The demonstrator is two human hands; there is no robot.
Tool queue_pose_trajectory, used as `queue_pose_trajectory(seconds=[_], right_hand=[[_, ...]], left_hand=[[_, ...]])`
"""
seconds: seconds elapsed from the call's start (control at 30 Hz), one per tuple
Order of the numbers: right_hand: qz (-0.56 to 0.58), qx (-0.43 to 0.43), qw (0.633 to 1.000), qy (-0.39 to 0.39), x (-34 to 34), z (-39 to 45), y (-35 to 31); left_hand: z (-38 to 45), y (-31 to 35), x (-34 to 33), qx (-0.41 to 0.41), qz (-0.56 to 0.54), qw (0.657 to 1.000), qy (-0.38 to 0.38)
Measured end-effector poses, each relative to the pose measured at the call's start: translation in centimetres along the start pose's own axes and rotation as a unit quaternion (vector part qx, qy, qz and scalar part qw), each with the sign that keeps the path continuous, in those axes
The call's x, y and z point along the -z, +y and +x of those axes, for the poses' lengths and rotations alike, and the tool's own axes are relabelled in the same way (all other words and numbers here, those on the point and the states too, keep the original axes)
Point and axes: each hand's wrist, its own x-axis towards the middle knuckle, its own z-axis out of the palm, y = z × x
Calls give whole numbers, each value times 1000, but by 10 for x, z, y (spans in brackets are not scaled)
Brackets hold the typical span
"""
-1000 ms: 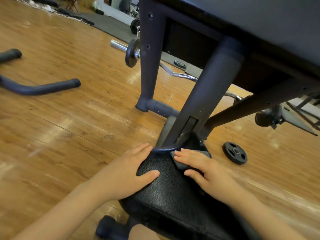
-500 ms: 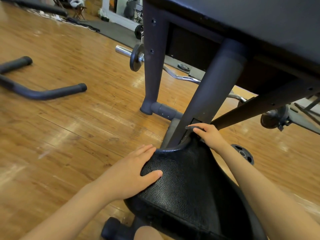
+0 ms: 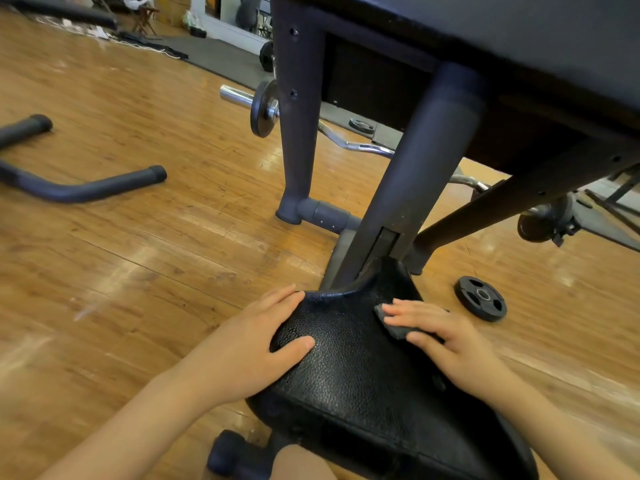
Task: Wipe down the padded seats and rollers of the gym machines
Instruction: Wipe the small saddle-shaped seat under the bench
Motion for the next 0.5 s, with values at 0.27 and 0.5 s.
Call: queue_pose_trajectory(seconds=[0.27,0.5], right_hand=[[-47,-96,993,57,4,63,27],[16,-270,958,93,6,89,36]], left_hand=[[-2,0,-2,10,-11,1000,7],[-2,2,0,13,-8,1000,-1]])
